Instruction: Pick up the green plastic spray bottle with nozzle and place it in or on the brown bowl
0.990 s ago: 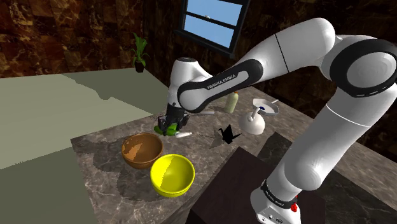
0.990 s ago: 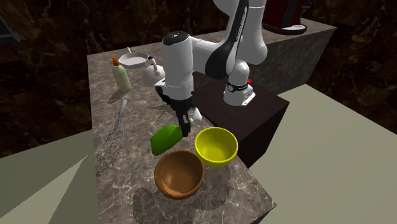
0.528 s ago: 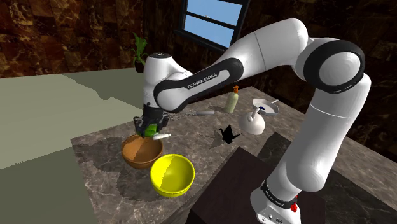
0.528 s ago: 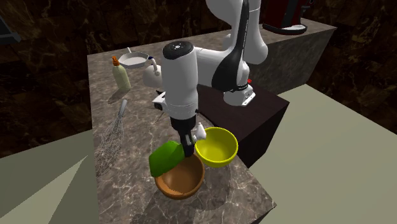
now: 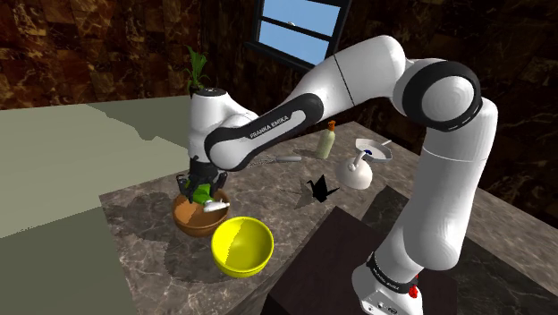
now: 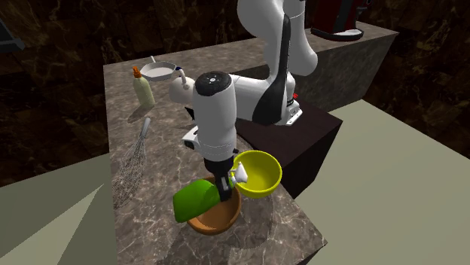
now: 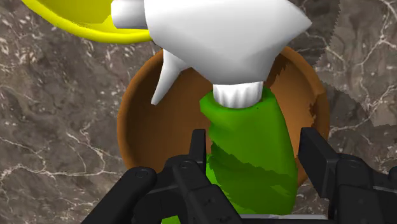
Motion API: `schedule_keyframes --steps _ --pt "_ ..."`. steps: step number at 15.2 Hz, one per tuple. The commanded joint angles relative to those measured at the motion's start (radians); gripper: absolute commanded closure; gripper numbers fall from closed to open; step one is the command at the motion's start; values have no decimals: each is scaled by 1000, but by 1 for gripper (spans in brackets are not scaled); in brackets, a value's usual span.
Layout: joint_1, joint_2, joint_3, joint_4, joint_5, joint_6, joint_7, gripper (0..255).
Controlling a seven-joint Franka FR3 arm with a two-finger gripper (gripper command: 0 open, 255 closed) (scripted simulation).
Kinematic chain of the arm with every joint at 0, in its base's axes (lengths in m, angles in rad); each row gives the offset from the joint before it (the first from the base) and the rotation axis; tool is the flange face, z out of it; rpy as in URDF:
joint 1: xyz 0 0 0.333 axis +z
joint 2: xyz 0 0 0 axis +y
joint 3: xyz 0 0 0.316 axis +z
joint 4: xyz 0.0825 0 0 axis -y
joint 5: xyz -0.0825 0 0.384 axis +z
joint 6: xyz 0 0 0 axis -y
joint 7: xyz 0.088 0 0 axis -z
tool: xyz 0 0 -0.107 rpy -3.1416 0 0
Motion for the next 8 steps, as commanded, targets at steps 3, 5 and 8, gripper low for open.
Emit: schedule_keyframes --steps 3,5,8 --pt "6 33 -8 -13 -18 44 10 255" --pt "9 51 -13 -18 -27 66 16 255" --pt "15 79 -20 -23 -41 99 25 255"
